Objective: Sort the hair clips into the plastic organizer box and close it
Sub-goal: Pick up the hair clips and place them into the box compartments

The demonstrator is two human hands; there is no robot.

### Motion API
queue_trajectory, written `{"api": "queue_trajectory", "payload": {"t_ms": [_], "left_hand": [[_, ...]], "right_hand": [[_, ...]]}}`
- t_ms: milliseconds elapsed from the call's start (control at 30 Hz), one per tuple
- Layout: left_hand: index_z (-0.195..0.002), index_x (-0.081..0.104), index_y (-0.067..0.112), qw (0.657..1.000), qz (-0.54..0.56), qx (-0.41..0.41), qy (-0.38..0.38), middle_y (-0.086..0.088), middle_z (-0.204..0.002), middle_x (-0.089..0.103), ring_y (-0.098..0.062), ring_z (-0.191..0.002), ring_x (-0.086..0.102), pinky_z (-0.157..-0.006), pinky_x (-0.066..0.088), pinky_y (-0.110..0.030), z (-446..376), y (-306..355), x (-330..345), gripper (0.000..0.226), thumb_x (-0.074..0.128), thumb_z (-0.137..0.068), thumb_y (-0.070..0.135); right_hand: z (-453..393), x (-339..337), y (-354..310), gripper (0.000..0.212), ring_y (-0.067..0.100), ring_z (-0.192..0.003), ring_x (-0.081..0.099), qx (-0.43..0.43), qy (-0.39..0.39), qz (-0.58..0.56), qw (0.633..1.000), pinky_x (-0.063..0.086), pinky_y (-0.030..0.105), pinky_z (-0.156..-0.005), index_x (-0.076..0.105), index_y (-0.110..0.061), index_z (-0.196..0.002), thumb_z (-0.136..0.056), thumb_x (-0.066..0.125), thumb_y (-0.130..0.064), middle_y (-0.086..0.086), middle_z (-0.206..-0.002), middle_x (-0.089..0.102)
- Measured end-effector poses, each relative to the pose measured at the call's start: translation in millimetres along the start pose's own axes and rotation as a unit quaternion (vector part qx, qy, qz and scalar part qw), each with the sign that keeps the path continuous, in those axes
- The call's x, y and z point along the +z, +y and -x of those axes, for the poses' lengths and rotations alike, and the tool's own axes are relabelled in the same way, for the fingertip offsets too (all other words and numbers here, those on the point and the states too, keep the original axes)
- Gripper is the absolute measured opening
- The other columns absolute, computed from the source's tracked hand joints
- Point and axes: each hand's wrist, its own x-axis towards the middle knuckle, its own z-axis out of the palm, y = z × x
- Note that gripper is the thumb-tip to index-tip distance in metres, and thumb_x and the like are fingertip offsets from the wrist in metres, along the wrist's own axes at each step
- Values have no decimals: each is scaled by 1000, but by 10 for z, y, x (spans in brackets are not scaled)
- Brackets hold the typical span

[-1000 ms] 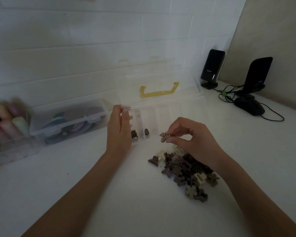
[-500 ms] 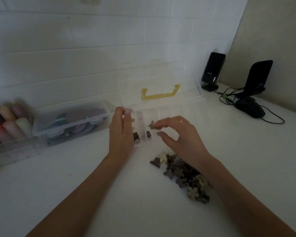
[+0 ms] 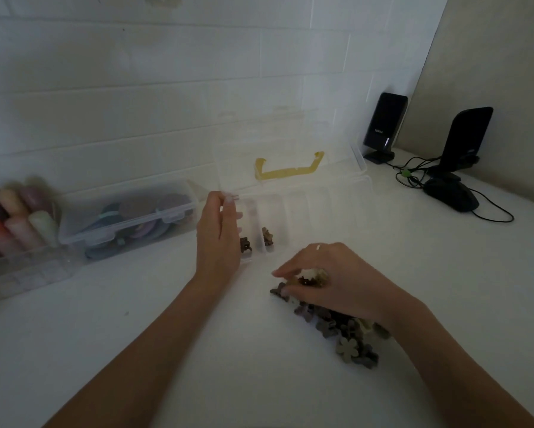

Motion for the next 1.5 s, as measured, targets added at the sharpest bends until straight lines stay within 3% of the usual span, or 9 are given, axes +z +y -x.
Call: {"api": "queue_trajectory", "payload": {"t_ms": [133,333,533,667,833,1100,1267,1500], "left_hand": [[-87,47,36,1000,4,-3,-1,27,-93,59,-4,-84,62,-71,56,-36,1,4,1,19,31,-97,38],[-86,47,38,1000,9,-11,0,24,-93,59,-7,-85,63,-73,56,-40,5,12,7,20,31,-97,37],[-86,48,37,1000,7,-8,4,20,-94,59,-2,-83,62,-74,56,-43,6,6,14,21,31,-98,35],[-85,48,38,1000,5,-9,6,24,-92,59,-4,-82,63,-73,56,-44,2,4,12,20,31,-97,38],[-86,48,36,1000,5,-7,10,22,-92,60,-8,-83,63,-73,56,-43,6,6,19,20,31,-97,37],[-93,50,17,1000,6,19,3,26,-91,58,-10,-86,62,-71,56,-44,61,10,33,29,31,-97,38],[-93,50,19,1000,11,6,-5,29,-94,58,-5,-85,62,-74,56,-45,59,27,39,27,31,-97,39],[-97,50,13,1000,10,4,-11,28,-92,58,-3,-83,62,-73,54,-44,42,16,30,30,31,-97,35]], "right_hand": [[-32,122,-13,33,4,-111,48,-23,-53,70,996,39,21,-97,60,-30,-122,-90,58,-29,-11,-120,62],[-55,136,36,19,6,-103,53,-12,-34,55,998,43,26,-92,68,-26,-106,-88,60,-24,-10,-107,67],[-31,102,-4,14,-1,-91,59,19,79,-38,996,46,12,-80,69,-28,-100,-88,63,-24,-14,-98,69],[-29,87,-16,14,9,-81,63,7,157,-106,982,52,19,-76,65,-21,-94,-84,67,-11,-10,-89,68],[-52,100,29,23,9,-76,54,-6,197,-29,980,49,20,-69,47,-23,-79,-83,69,-18,-13,-80,53],[-167,175,63,7,6,-76,56,-55,255,23,965,51,23,-68,64,-16,-82,-82,70,-11,-9,-86,61],[-202,176,115,20,9,-99,55,-76,217,94,969,45,18,-85,71,-15,-104,-84,67,-16,-3,-105,69],[-36,-35,91,15,4,-78,61,-29,161,69,984,54,28,-72,73,-25,-97,-84,66,-22,-12,-84,71]]}}
